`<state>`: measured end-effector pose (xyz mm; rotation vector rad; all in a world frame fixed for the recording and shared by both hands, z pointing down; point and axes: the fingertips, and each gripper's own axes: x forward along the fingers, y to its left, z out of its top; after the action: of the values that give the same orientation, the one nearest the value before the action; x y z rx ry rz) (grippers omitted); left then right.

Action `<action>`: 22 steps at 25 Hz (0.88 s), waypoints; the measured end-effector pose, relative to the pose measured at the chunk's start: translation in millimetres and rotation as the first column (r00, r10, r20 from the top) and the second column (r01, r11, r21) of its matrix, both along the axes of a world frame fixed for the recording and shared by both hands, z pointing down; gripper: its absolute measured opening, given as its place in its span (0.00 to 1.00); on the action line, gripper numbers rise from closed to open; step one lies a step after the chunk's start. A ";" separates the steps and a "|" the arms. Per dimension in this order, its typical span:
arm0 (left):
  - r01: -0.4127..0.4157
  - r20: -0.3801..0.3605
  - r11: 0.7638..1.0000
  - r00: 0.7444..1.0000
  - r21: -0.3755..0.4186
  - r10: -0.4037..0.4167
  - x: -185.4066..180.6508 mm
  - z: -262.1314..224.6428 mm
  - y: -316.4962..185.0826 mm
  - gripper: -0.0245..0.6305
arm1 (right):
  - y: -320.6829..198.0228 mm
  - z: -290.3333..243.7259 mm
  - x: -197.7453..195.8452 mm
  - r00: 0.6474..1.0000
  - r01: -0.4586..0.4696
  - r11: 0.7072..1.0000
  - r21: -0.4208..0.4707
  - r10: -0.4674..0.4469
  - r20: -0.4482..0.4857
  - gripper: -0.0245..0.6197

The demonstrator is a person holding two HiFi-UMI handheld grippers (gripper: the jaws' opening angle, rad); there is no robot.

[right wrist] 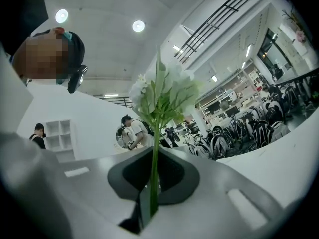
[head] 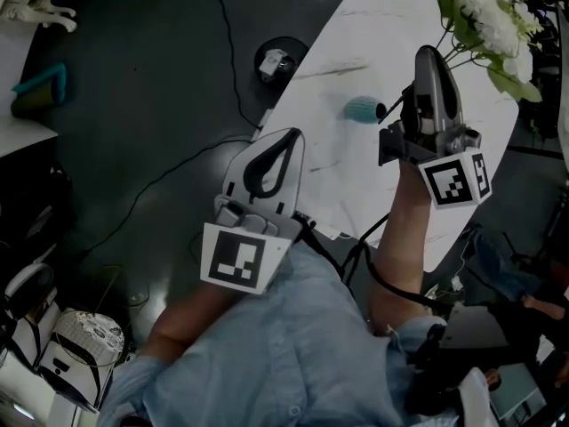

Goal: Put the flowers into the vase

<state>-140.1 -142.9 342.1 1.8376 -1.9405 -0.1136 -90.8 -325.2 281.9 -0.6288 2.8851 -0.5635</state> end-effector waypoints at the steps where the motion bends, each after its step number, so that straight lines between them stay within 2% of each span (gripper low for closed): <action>1: -0.004 -0.002 1.000 1.000 -0.002 0.004 0.4 2.4 -1.0 0.04 | -0.1 1.8 1.3 1.000 -0.002 1.000 0.005 0.002 0.004 0.05; 14: -0.046 -0.018 0.999 0.999 -0.029 0.045 3.9 30.5 -6.2 0.04 | 6.1 23.7 20.7 0.996 -0.021 0.998 0.064 0.015 0.093 0.05; 22: -0.064 -0.033 0.997 0.998 -0.053 0.063 7.4 30.8 -14.3 0.04 | 4.4 36.8 25.2 0.998 -0.026 0.997 0.068 0.023 0.059 0.05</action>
<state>-132.7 -157.2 372.9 1.8492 -1.8445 -0.0681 -65.6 -320.8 318.7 -0.6264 2.8253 -0.4689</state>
